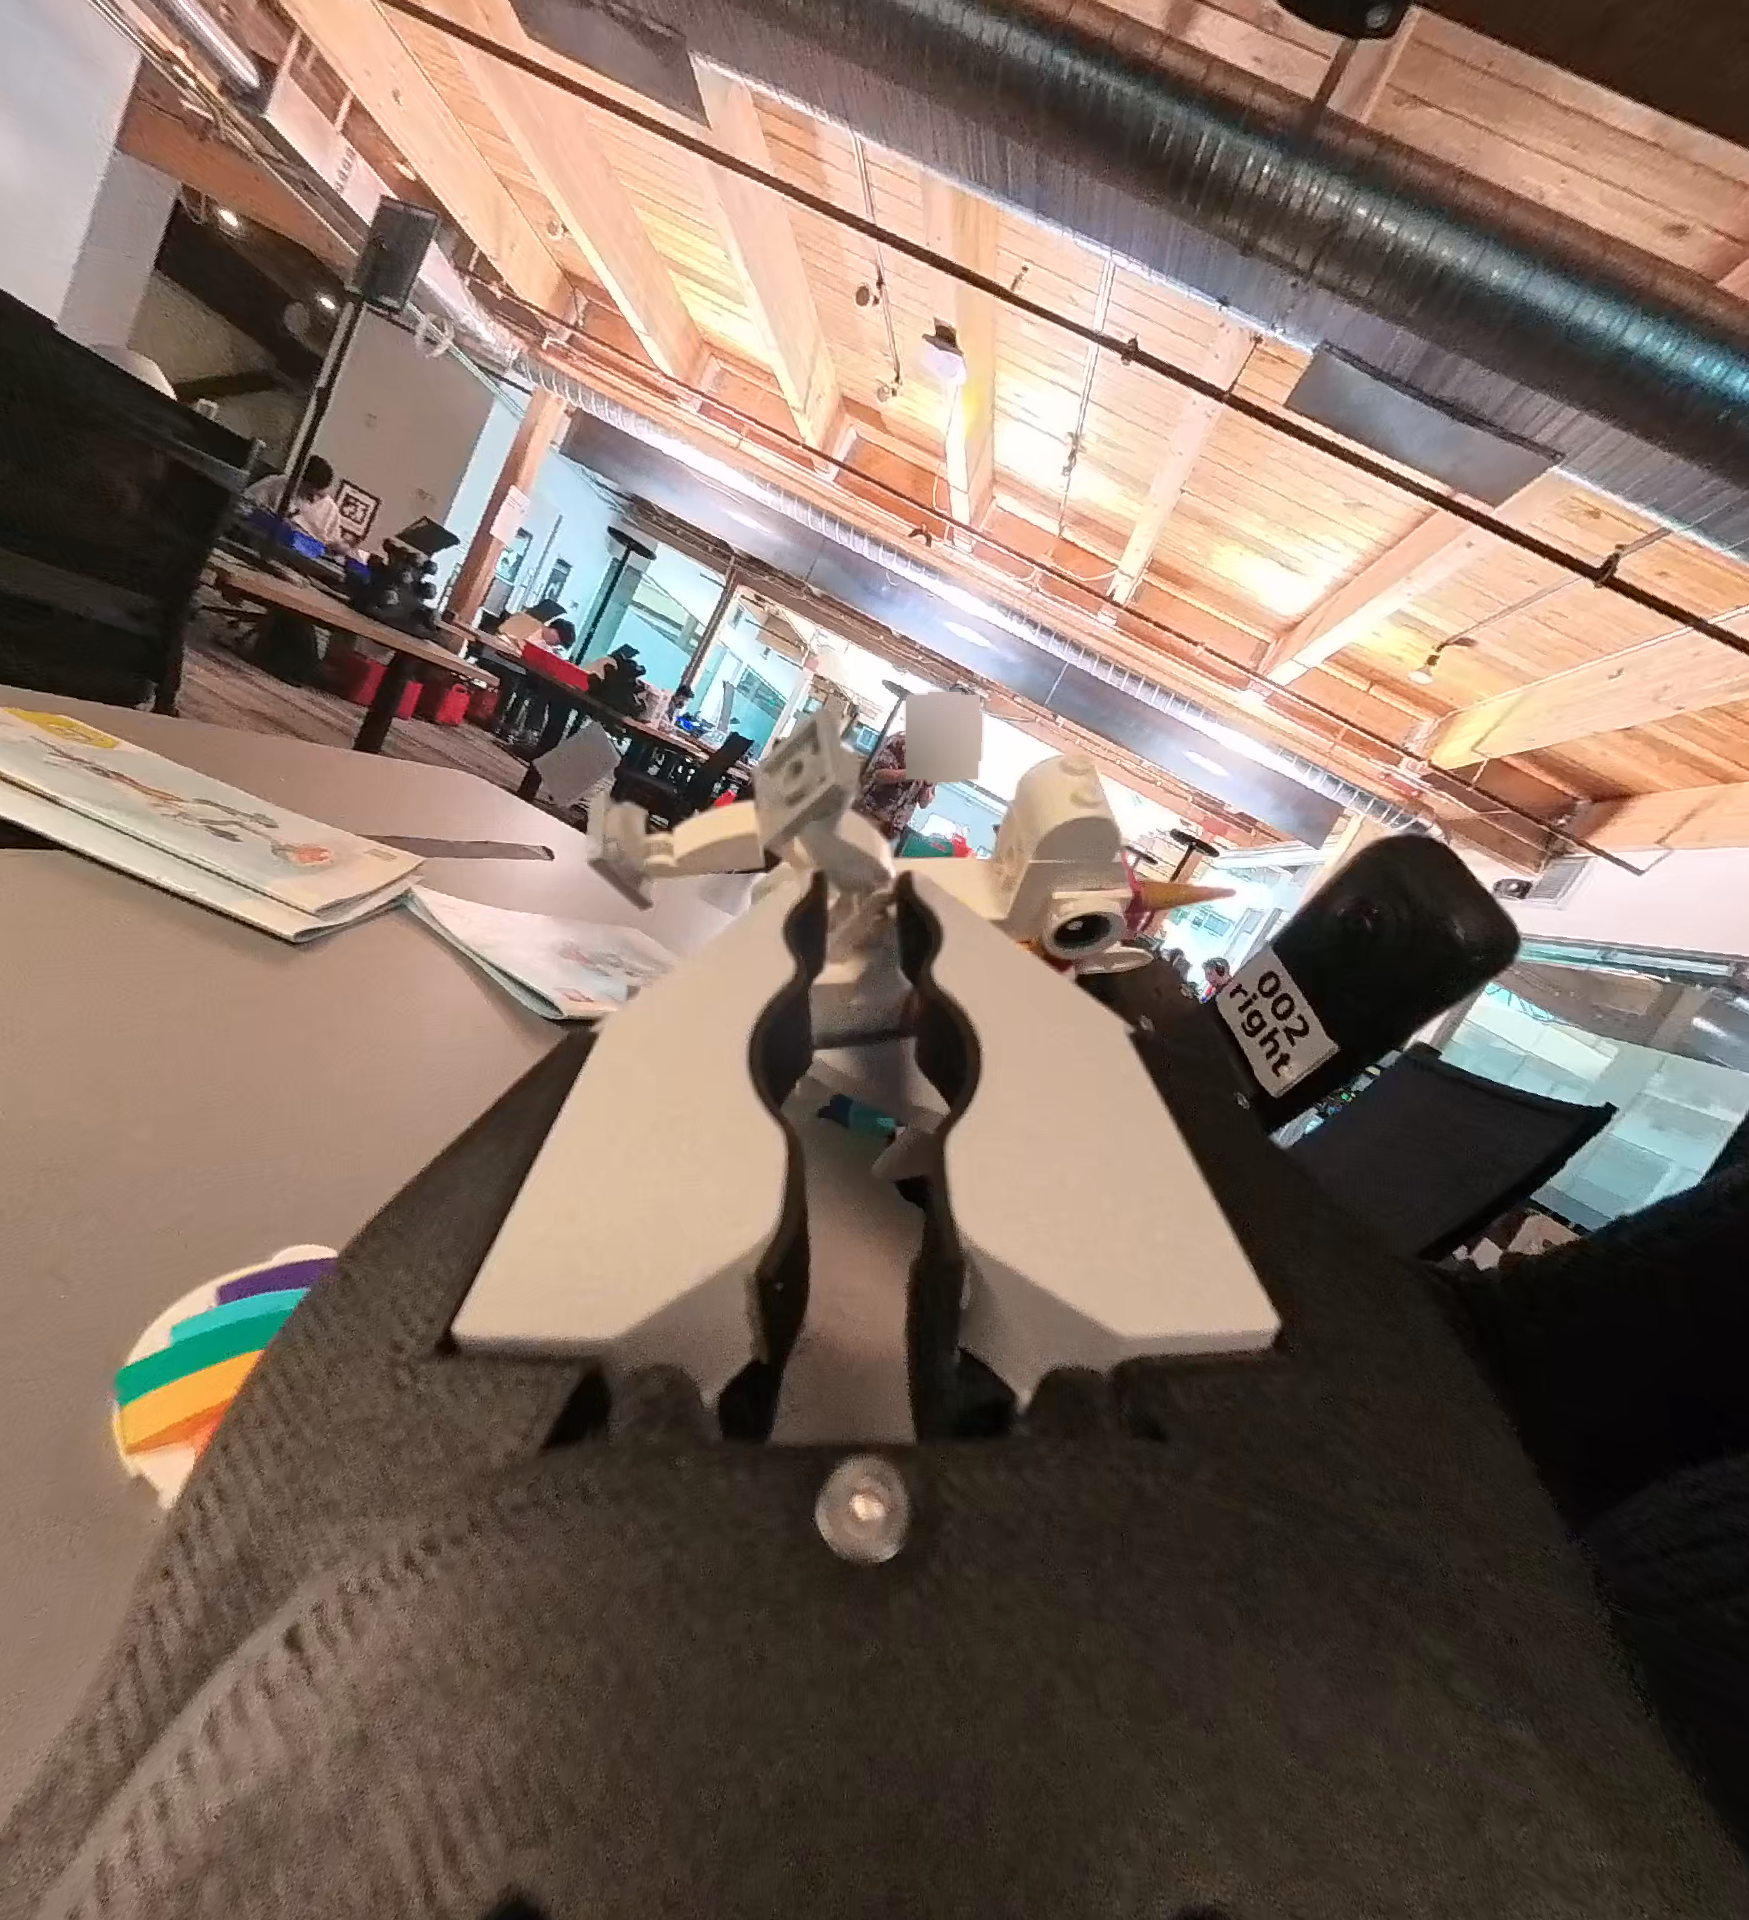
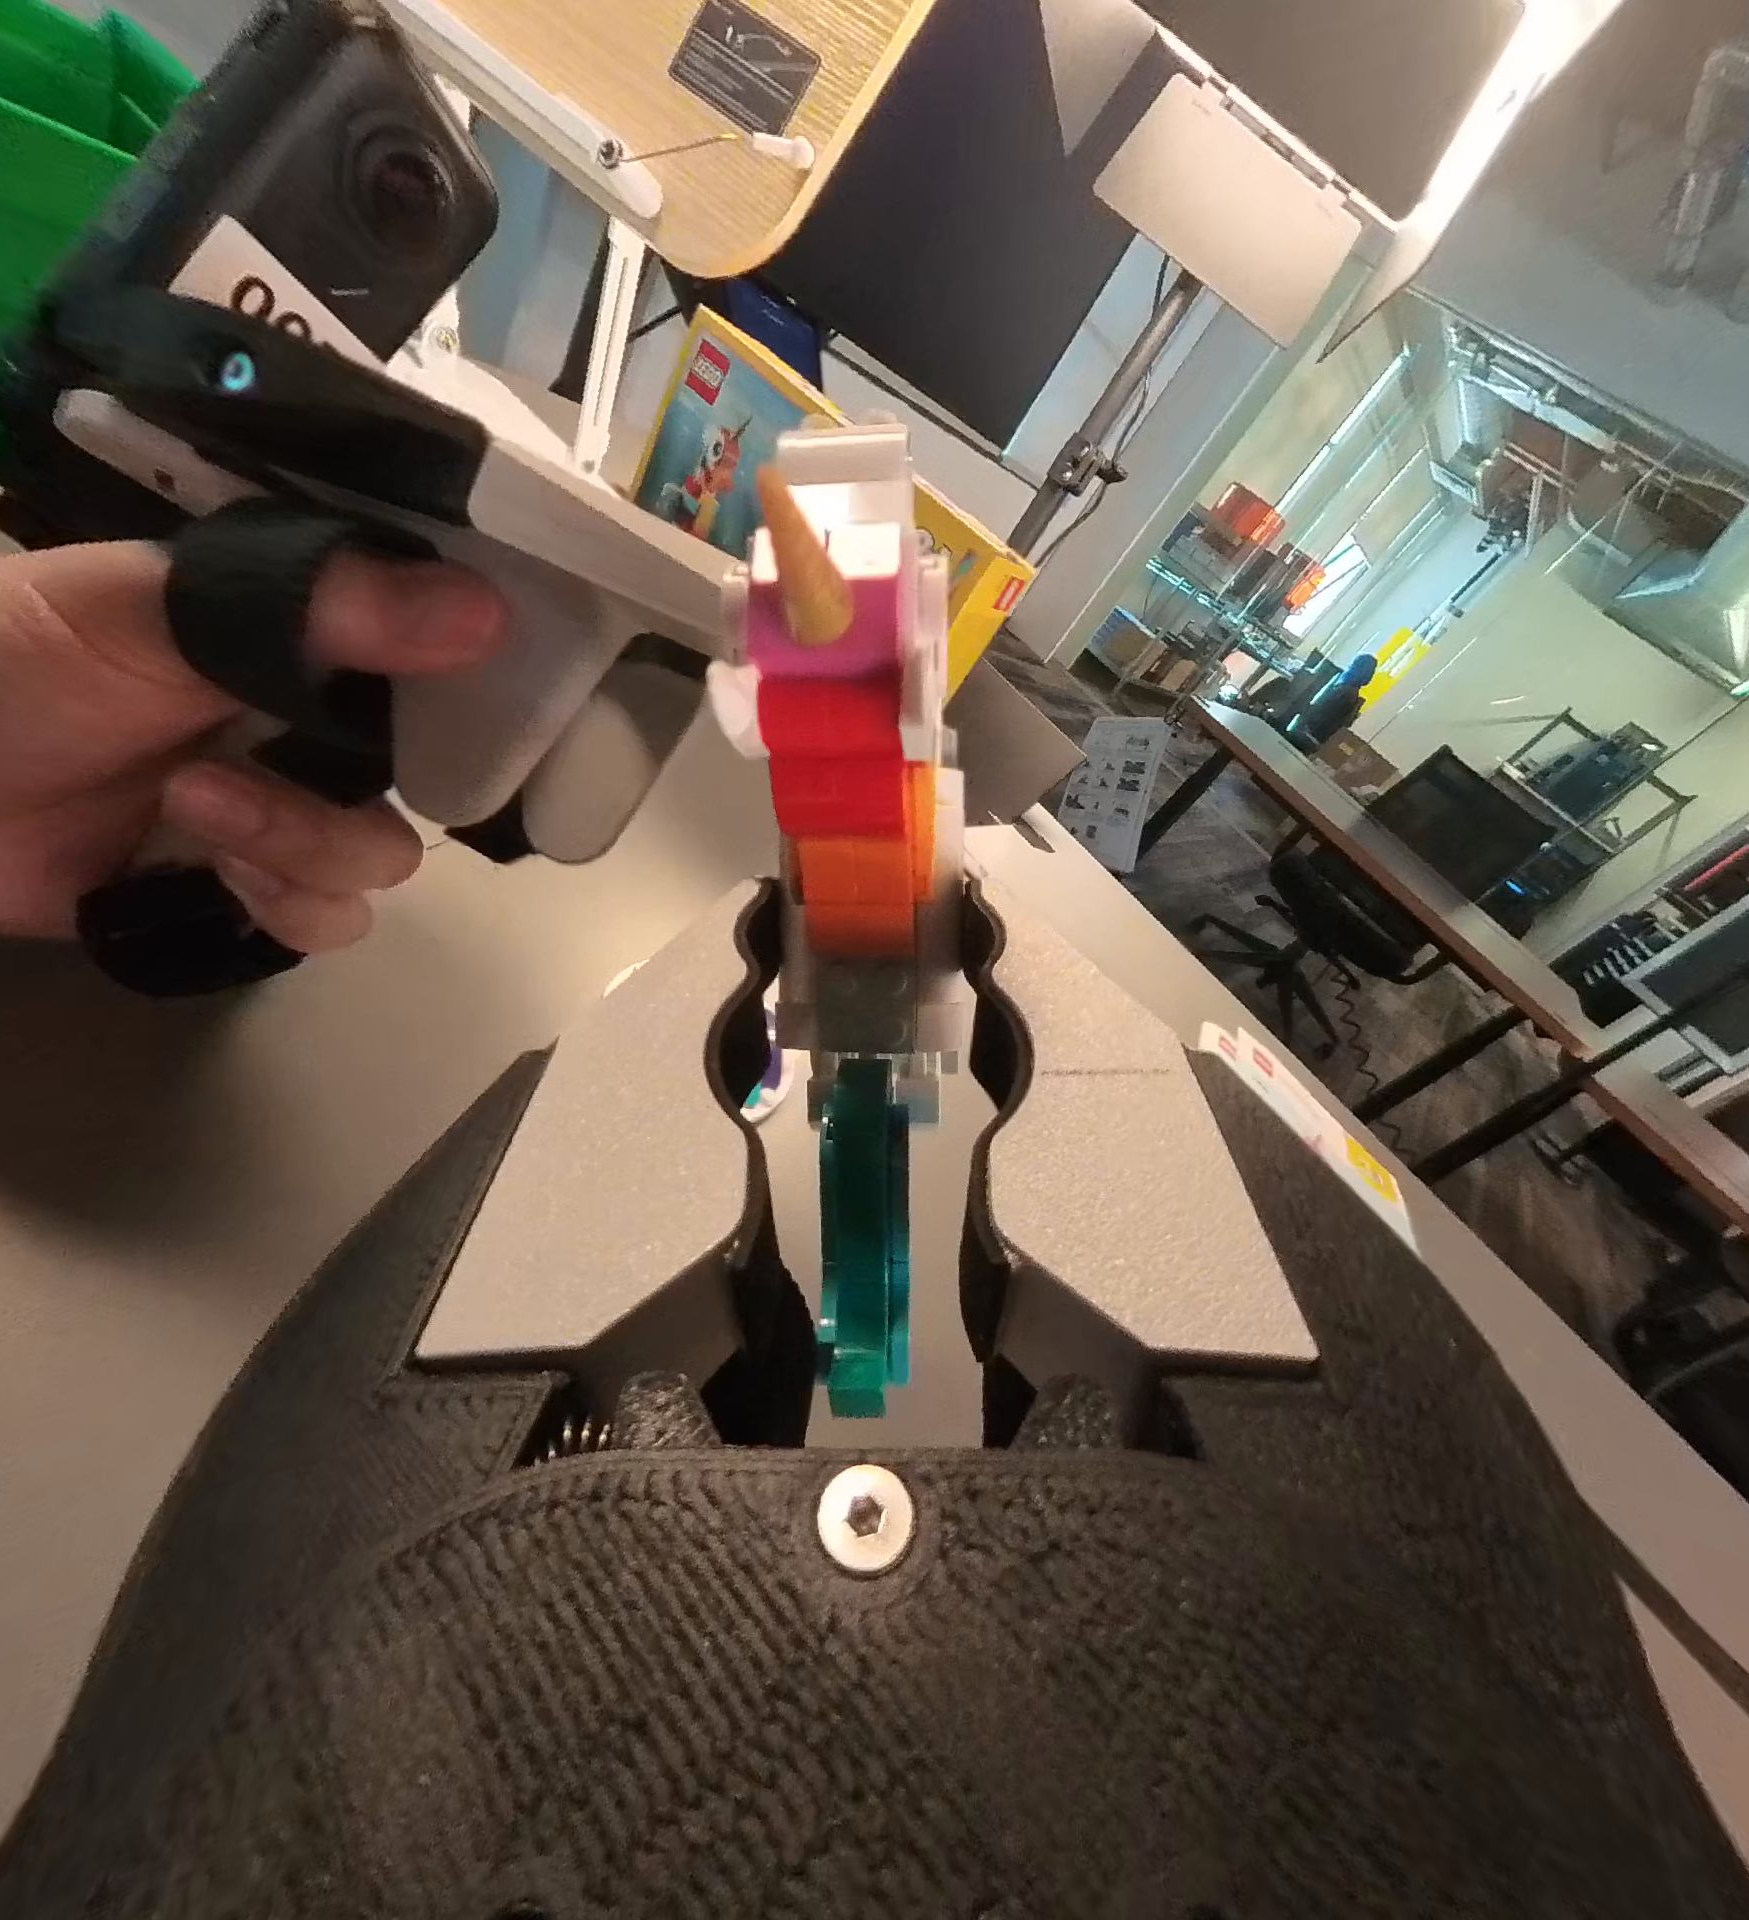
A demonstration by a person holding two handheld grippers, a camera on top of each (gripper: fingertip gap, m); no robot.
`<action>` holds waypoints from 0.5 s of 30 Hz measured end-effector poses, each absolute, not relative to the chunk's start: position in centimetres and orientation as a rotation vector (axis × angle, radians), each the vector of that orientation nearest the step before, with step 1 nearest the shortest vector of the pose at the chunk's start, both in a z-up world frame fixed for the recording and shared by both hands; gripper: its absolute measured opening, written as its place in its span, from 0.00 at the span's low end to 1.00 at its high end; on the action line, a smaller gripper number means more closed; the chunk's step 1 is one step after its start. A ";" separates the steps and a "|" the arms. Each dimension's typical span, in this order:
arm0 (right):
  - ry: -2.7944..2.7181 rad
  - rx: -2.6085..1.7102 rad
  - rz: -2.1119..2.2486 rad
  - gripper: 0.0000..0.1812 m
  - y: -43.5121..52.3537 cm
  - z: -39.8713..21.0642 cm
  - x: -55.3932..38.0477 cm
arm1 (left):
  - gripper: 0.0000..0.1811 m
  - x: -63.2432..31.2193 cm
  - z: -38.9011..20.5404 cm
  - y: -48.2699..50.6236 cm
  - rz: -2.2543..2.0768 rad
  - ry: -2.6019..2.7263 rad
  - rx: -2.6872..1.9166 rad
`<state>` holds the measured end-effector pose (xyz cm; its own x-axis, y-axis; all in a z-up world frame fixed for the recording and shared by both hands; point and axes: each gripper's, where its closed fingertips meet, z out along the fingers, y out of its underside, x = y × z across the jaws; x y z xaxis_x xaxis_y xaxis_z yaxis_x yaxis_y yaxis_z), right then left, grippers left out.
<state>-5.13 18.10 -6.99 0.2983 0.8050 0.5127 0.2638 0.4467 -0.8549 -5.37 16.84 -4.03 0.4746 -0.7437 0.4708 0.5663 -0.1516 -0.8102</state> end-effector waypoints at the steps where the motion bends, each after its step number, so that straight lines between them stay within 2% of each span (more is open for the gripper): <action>1: -1.262 -1.097 0.467 0.19 18.2 -7.0 -5.1 | 0.06 -5.4 -4.1 16.9 -1.154 0.176 -1.289; 5: -1.269 -1.138 0.438 0.19 18.7 -7.8 -5.2 | 0.05 -5.3 -4.6 17.3 -1.164 0.161 -1.345; 7: -1.287 -1.156 0.418 0.23 18.8 -8.3 -5.4 | 0.05 -5.0 -4.8 17.4 -1.186 0.159 -1.365; 15: -1.333 -1.194 0.482 0.19 18.4 -8.2 -5.5 | 0.04 -4.7 -5.0 17.3 -1.206 0.210 -1.403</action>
